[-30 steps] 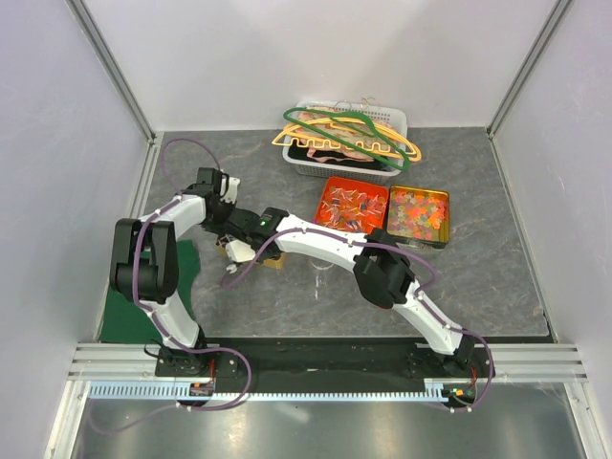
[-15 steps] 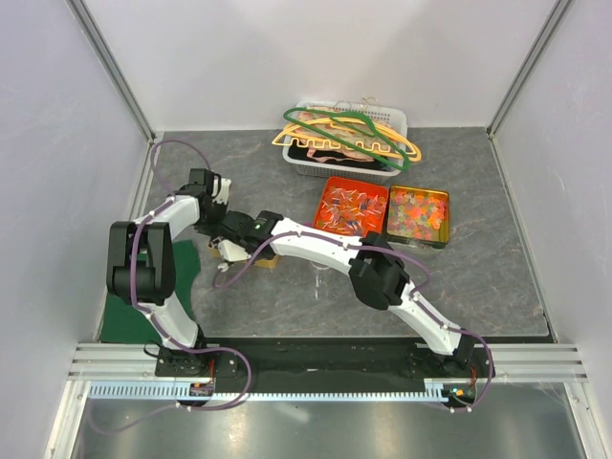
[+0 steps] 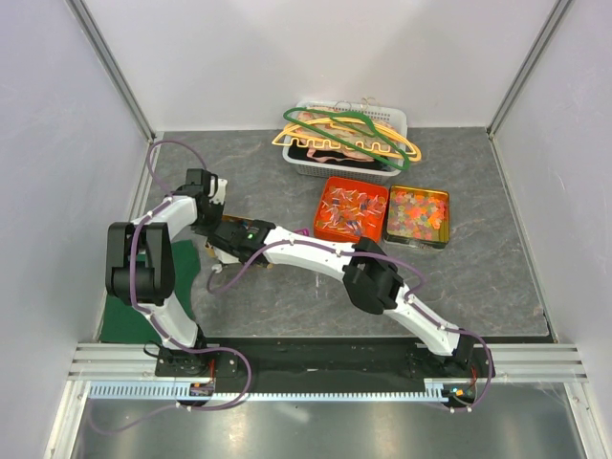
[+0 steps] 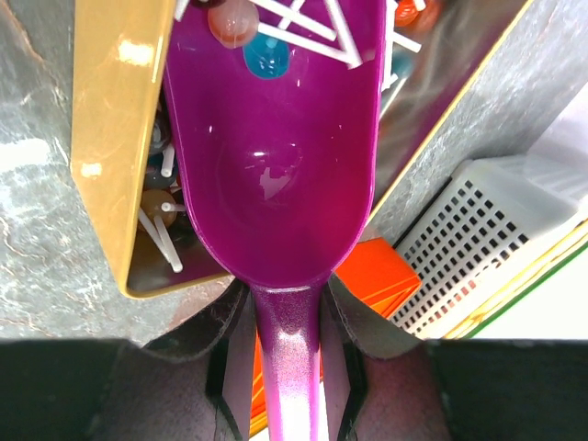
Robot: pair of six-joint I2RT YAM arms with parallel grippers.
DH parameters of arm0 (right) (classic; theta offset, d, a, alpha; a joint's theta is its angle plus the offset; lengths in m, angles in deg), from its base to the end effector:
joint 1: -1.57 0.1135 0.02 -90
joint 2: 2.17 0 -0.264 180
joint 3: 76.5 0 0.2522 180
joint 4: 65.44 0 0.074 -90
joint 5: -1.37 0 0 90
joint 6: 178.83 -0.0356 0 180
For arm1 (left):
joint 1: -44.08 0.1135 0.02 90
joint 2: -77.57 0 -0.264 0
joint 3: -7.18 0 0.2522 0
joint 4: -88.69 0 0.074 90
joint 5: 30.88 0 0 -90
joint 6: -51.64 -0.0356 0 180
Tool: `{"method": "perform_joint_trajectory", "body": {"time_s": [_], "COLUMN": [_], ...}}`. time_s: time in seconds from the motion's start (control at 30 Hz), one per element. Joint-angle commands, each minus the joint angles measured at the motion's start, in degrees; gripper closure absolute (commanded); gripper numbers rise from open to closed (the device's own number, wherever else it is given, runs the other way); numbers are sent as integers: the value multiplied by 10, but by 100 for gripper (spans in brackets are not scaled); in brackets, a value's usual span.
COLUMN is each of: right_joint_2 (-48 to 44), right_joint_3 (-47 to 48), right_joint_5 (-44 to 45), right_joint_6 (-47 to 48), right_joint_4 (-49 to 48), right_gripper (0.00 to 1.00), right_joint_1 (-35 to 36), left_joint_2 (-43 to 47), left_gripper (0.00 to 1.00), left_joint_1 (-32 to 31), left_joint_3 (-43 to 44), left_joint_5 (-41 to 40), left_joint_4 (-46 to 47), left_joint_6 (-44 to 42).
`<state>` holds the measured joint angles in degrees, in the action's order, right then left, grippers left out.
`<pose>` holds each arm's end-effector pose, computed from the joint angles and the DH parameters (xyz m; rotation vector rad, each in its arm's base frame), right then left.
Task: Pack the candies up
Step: Scoop the fake candies from the storage box.
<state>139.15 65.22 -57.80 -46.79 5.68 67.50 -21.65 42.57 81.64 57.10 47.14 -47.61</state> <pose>0.2258 0.4608 0.1815 -2.0623 1.6520 -0.6192 0.3353 -0.0076 0.1681 0.2459 2.7191 0.0867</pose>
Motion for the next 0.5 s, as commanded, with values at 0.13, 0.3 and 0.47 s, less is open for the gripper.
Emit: {"method": "perform_joint_trajectory", "body": {"time_s": [0.13, 0.3, 0.47], "right_joint_2": [24, 26, 36], "right_joint_3": [11, 19, 19], "right_joint_5": [-69, -89, -70], "right_joint_6": [-68, -66, -40], "right_joint_4": [-95, -109, -110], "right_gripper": [100, 100, 100], "right_joint_1": [28, 34, 48], "left_joint_2": [19, 18, 23], "left_gripper": [98, 98, 98], "left_joint_1": [-1, 2, 3], "left_joint_3": [7, 6, 6], "left_joint_5": [18, 18, 18], "left_joint_4": [34, 34, 35], "left_joint_6": [53, 54, 55]}}
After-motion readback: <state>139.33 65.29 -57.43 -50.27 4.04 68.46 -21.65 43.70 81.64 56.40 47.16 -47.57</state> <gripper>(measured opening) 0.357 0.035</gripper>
